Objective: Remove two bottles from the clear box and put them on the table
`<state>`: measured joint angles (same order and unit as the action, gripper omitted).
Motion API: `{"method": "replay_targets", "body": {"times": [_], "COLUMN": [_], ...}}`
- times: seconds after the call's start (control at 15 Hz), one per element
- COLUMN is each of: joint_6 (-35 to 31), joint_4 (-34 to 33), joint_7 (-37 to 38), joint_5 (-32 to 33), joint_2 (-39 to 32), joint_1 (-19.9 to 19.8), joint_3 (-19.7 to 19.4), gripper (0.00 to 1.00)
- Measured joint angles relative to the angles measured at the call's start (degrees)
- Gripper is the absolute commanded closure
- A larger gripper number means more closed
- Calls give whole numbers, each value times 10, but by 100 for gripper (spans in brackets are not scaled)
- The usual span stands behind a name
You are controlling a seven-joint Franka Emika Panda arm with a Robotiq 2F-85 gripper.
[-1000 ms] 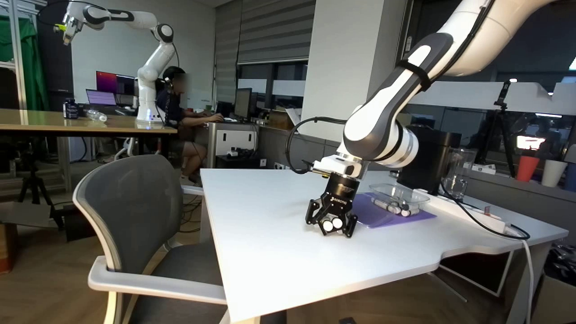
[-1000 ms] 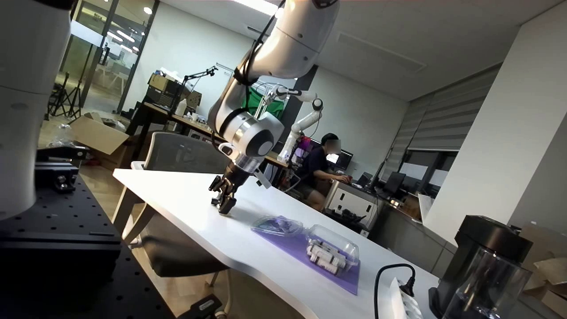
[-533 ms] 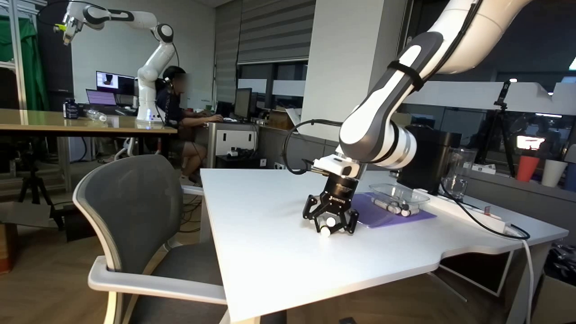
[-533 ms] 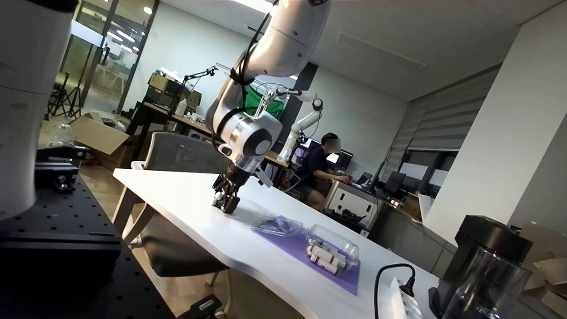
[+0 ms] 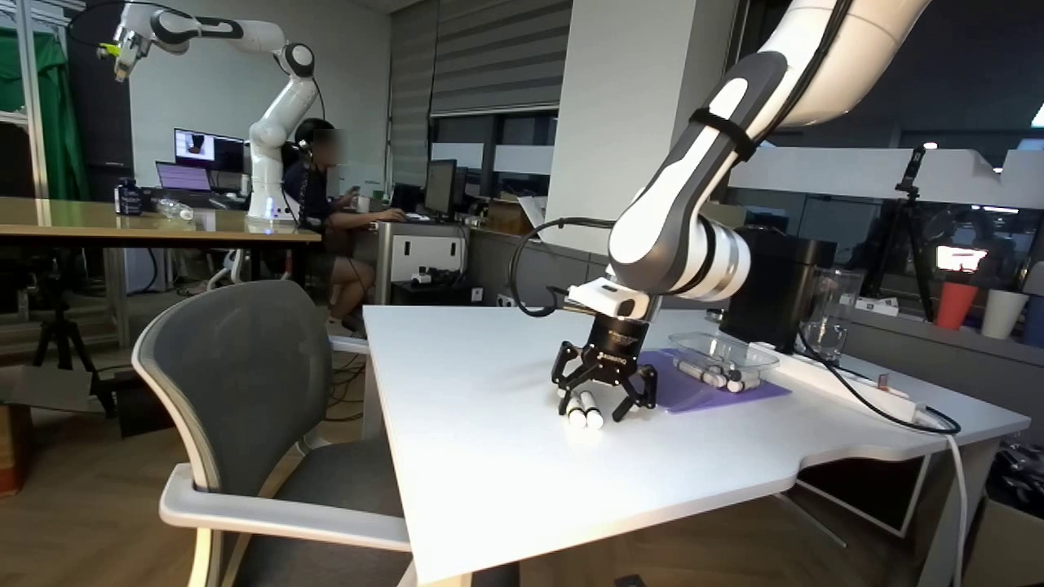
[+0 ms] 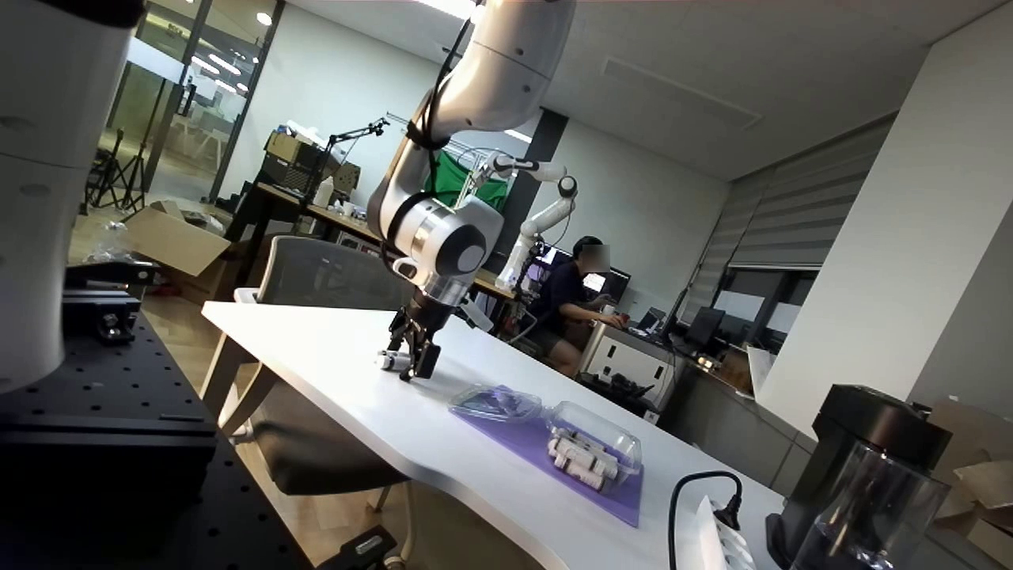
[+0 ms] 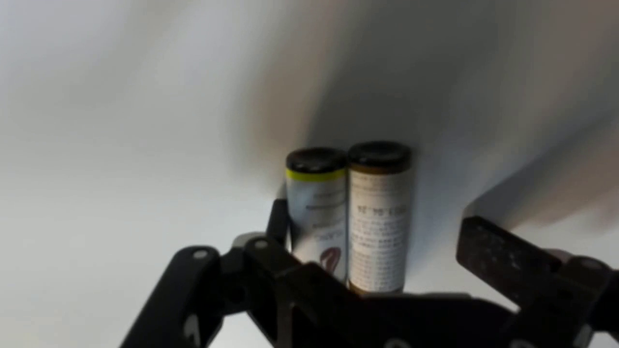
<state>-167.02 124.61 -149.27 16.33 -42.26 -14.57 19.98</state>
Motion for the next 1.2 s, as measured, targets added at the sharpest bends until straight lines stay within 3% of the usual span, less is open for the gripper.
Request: {"method": "replay_targets", "body": {"times": [0.8,1.2], "joint_6": [0,0], "joint_4": [-6,-20], "joint_7": [2,14], "joint_5": [-8,-10], "joint_2": [7,50], "joint_1": [39,64], "joint_3": [-32,-52], "gripper": [0,0]}}
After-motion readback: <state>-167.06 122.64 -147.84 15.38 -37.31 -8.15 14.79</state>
